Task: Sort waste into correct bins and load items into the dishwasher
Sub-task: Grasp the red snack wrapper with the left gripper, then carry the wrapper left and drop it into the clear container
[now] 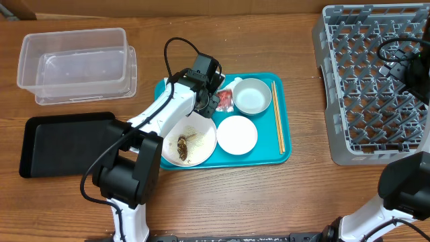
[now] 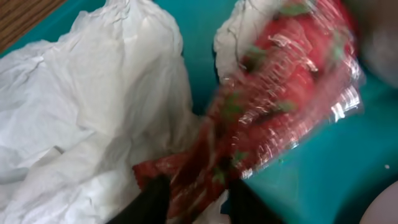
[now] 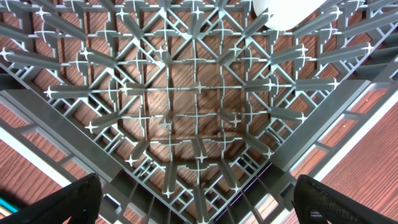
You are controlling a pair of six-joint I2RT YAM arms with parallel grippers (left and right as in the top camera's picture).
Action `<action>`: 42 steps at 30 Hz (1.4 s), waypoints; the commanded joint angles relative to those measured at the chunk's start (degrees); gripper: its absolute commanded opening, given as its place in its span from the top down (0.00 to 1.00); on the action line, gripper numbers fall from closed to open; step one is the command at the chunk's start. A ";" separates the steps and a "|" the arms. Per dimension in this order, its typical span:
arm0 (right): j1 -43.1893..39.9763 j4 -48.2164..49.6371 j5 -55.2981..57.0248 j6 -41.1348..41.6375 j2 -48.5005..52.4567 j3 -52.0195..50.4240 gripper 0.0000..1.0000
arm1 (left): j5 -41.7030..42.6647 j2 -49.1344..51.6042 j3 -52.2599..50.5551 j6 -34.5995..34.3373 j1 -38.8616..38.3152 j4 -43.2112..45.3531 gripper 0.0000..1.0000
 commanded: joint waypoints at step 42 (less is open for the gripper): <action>-0.04 0.15 0.11 0.11 -0.63 -0.04 0.00 | -4.87 -7.96 21.38 -56.06 23.87 -15.52 0.96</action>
